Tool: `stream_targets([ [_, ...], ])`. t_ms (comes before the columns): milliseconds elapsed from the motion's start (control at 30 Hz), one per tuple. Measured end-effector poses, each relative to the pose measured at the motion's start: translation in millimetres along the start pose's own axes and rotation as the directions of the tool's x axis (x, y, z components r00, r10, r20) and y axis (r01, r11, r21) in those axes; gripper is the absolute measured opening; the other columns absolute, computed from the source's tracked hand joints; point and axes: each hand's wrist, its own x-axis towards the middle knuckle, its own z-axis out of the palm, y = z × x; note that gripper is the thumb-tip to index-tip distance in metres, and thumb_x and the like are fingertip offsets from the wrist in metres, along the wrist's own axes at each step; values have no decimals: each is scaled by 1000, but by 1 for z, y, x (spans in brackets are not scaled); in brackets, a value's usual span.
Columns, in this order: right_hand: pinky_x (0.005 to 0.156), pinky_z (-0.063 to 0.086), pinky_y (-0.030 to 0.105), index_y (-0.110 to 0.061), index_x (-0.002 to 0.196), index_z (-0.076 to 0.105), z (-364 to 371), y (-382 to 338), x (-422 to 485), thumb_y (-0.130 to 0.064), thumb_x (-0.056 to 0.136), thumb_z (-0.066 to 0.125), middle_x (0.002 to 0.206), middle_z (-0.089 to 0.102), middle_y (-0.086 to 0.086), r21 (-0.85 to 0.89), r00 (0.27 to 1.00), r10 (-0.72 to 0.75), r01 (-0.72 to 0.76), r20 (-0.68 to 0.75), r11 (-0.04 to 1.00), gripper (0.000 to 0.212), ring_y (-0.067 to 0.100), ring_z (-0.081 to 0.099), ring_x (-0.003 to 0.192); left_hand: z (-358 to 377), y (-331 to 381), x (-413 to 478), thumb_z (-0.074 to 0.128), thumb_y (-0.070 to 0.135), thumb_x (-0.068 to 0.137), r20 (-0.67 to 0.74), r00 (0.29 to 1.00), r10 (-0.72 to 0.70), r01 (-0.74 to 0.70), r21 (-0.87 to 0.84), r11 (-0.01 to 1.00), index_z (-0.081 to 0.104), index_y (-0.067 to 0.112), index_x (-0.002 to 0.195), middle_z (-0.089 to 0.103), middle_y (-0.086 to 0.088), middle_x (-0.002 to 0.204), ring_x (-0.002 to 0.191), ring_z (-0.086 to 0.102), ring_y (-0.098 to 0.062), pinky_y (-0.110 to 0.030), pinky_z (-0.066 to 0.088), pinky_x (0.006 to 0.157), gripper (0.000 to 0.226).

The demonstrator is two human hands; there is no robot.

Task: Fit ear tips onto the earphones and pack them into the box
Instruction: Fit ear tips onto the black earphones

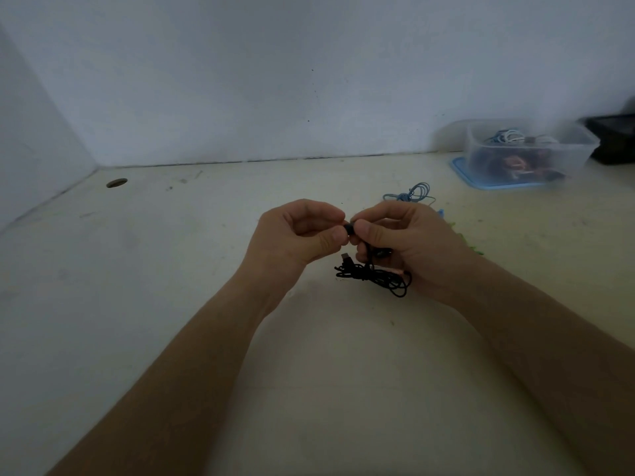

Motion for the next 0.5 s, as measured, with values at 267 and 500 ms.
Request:
stream_targets([
  [267, 67, 58, 28, -3, 87, 71, 2, 2, 0, -9, 75, 72, 78, 72, 16, -58, 997, -81, 81, 4, 995, 13, 20, 66, 63, 1, -1, 1, 76, 14, 65, 26, 997, -69, 71, -117, 991, 70, 10, 92, 76, -8, 85, 83, 73, -20, -25, 56, 75, 28],
  [500, 63, 57, 25, 2, 96, 67, 3, 0, 2, -3, 89, 64, 71, 67, 11, 39, 999, -20, 22, -49, 999, 10, 19, 63, 63, 1, 4, 0, 77, 26, 79, -5, 1000, 27, -25, 199, 980, 73, 17, 96, 76, 1, 89, 83, 71, -13, -27, 56, 72, 21],
])
